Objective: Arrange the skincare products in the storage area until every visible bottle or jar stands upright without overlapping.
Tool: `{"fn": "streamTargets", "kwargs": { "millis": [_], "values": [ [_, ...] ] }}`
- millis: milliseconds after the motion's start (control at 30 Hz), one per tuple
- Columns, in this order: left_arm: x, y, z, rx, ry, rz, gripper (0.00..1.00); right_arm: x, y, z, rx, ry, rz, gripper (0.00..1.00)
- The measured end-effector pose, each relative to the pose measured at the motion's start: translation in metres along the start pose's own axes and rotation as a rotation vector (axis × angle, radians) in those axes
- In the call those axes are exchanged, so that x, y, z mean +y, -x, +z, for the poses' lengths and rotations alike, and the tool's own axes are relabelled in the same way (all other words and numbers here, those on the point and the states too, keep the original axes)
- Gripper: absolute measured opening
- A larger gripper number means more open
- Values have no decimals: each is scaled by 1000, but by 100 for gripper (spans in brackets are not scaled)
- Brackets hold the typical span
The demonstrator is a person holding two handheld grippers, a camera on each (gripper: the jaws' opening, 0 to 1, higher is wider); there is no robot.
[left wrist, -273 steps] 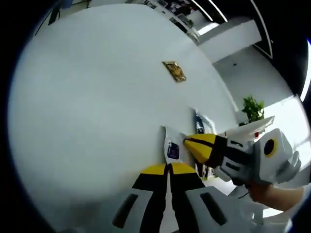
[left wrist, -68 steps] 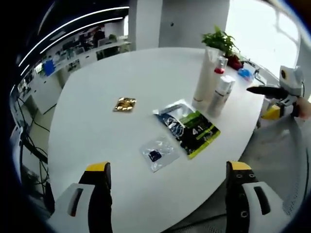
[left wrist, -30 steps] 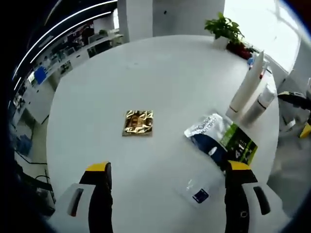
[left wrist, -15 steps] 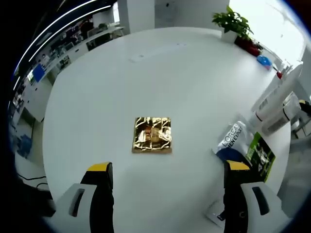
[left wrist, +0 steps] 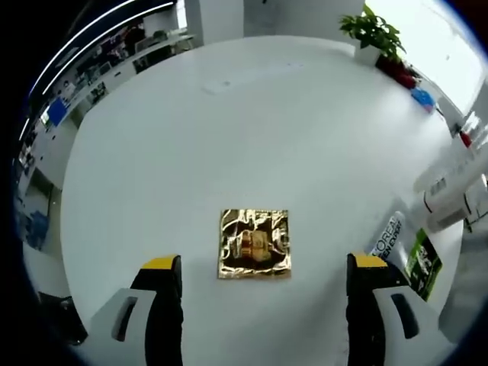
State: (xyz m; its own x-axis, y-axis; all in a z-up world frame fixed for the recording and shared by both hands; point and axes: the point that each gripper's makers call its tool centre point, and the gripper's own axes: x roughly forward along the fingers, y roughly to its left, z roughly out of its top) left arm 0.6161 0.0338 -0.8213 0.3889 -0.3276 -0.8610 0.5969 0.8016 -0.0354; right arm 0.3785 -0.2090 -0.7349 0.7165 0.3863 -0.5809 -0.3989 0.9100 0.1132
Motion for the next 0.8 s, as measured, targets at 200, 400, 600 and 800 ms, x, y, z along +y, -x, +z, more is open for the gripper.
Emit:
{"fn": "streamTargets", "kwargs": {
  "millis": [200,400,600,800],
  "values": [
    [1,-5,4,12,-1,6,77,0,0,-1,3,-2,-1,95],
    [5,-12,6,18,8,6,70,0,-1,-1,6,-3,-1,95],
    [7,-16,7,17,9,17,63,-1,-1,-1,7,-6,-2,95],
    [10,-14,7,15,14,38,58,-1,-1,-1,7,-6,-5,95]
  ]
}}
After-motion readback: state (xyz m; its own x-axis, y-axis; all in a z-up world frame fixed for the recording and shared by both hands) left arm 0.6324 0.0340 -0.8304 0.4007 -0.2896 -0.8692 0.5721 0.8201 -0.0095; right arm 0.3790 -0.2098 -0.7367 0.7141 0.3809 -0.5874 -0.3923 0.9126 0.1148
